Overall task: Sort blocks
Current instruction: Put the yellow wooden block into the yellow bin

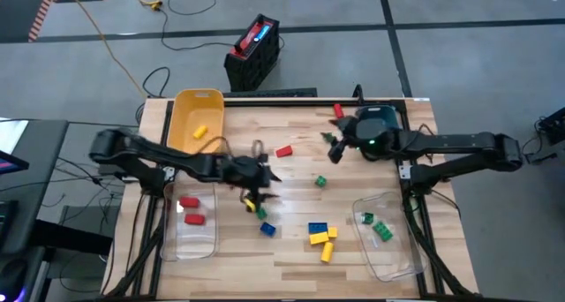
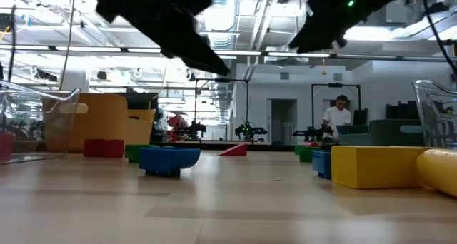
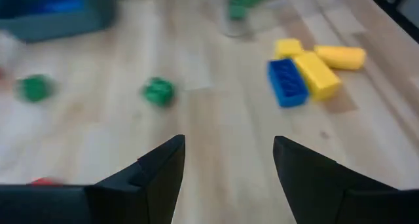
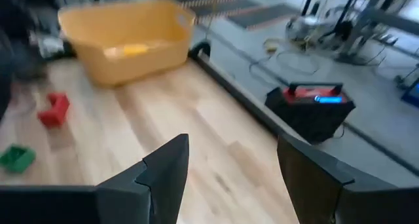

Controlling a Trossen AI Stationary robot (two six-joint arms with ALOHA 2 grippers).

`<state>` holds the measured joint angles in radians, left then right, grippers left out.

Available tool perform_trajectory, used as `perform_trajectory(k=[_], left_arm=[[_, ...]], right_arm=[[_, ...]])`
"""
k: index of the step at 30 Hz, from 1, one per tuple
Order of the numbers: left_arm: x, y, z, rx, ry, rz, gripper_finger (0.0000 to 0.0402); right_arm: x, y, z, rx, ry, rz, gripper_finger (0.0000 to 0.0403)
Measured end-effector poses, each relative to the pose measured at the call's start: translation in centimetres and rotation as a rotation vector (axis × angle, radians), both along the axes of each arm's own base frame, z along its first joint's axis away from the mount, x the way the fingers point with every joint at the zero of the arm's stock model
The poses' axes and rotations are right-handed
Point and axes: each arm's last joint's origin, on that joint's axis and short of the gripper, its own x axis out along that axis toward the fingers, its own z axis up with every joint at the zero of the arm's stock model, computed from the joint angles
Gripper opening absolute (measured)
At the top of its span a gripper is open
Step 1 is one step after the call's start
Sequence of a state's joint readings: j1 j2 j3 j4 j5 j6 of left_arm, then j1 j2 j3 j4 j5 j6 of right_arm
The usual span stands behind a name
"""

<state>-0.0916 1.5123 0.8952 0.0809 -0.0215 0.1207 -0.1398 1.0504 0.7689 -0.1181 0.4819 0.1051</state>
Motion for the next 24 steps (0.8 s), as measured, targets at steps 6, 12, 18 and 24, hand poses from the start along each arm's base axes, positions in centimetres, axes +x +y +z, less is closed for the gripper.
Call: perform_trajectory(k=[6, 12, 18, 24], left_arm=[[4.0, -4.0, -1.8, -0.013, 0.068, -0.141, 0.0226], [6.3, -6.8, -2.0, -0.098, 0.067, -0.193, 0.0226], [8.5, -9.9, -2.7, -0.139, 0.074, -0.181, 0.0226], [10.9, -12.9, -3.9, -0.150, 0.086, -0.163, 0.0226]], right_arm=[[-2.8, 0.0, 2.6, -0.027, -0.124, -0.063, 0.0249], [-3.7, -0.2, 1.3, 0.010, -0.142, -0.116, 0.0249], [-3.8, 0.4, -1.2, 0.044, -0.110, -0.172, 0.0249], [-4.1, 1.6, -1.2, 0.009, -0.125, -0.199, 0.0249]])
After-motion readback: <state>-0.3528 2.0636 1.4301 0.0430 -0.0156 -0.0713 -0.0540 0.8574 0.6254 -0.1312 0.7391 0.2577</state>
